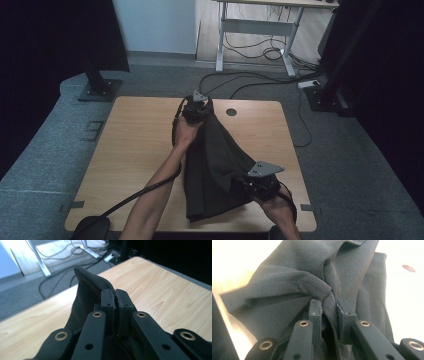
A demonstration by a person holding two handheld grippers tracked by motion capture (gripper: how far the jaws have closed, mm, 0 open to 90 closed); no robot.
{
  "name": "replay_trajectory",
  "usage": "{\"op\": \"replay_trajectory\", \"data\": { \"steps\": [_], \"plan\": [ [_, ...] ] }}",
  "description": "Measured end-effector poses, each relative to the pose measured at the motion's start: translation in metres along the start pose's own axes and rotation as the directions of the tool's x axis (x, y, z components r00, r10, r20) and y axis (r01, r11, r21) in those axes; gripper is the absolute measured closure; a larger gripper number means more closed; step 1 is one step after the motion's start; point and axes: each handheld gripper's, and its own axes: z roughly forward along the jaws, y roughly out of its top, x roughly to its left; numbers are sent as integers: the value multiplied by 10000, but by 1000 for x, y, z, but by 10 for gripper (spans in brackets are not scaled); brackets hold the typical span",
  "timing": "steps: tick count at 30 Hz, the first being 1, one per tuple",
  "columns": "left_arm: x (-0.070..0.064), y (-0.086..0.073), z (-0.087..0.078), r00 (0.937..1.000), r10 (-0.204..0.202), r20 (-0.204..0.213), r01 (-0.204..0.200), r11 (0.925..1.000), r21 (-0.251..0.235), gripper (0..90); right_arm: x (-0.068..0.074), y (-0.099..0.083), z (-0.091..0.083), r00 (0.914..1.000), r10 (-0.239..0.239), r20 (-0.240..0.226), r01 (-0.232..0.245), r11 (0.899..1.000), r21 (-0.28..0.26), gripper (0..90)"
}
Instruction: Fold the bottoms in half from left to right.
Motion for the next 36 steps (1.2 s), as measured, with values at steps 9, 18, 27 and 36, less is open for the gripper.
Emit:
{"op": "replay_trajectory", "data": {
  "steps": [9,18,27,36],
  "plan": [
    [1,-29,38,9982,-567,190,554,9966,617,846,-12,-29,20,9995,311,59,-314,9982,512,762],
    [-6,-51,64,9993,-306,-224,336,9883,1490,835,-20,-57,40,9958,913,113,-920,9889,1170,756],
    [-3,-57,68,9971,-640,-413,698,9845,1609,707,-18,-63,50,9960,888,85,-891,9863,1391,752],
    [12,-43,34,9923,-1183,-378,1206,9904,669,414,-17,-66,51,9965,823,117,-831,9872,1361,742]
  ]
}}
